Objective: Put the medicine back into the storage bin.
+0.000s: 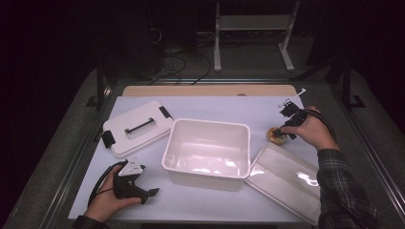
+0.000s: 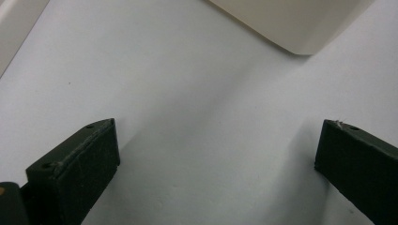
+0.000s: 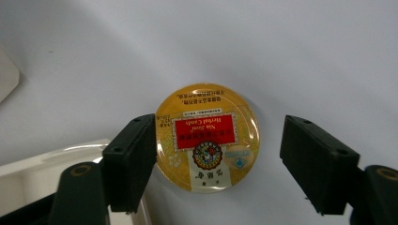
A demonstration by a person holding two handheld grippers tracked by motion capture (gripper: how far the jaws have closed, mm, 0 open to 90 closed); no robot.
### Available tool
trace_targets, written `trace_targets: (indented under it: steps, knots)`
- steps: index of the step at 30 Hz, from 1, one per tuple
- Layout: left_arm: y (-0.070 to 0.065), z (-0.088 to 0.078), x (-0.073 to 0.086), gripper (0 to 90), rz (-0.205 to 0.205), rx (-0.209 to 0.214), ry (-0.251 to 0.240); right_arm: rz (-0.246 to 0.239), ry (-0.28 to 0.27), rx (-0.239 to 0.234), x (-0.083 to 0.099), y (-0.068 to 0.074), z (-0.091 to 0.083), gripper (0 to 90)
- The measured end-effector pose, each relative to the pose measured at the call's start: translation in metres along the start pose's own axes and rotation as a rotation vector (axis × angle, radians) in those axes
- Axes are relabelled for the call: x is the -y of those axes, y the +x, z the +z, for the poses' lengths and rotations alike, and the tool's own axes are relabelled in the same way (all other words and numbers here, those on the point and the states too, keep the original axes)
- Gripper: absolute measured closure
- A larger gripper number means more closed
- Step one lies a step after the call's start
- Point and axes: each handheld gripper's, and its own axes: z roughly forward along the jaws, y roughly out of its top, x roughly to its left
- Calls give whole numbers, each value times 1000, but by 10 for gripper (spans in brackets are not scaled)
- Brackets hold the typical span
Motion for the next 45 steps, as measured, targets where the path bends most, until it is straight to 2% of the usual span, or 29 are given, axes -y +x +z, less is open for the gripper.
trace_targets:
  steps: [8, 15, 26, 30, 36, 45]
  knots:
    - [0, 0, 0, 0, 0, 0, 0, 6, 43, -7, -8, 2, 11, 252]
    - [0, 0, 0, 0, 0, 1, 0, 29, 93, -8, -14, 5, 23, 196]
    - [0, 0, 0, 0, 0, 1, 0, 42, 142, 3, -13, 7, 36, 178]
    - [0, 0, 0, 0, -1, 1, 0, 33, 164, 10, -12, 8, 41, 178]
    - [0, 0, 0, 0, 0, 1, 0, 41, 178, 12, -10, 8, 48, 191]
    - [0, 0, 0, 0, 0, 1, 0, 27, 178, 7, -11, 7, 48, 197]
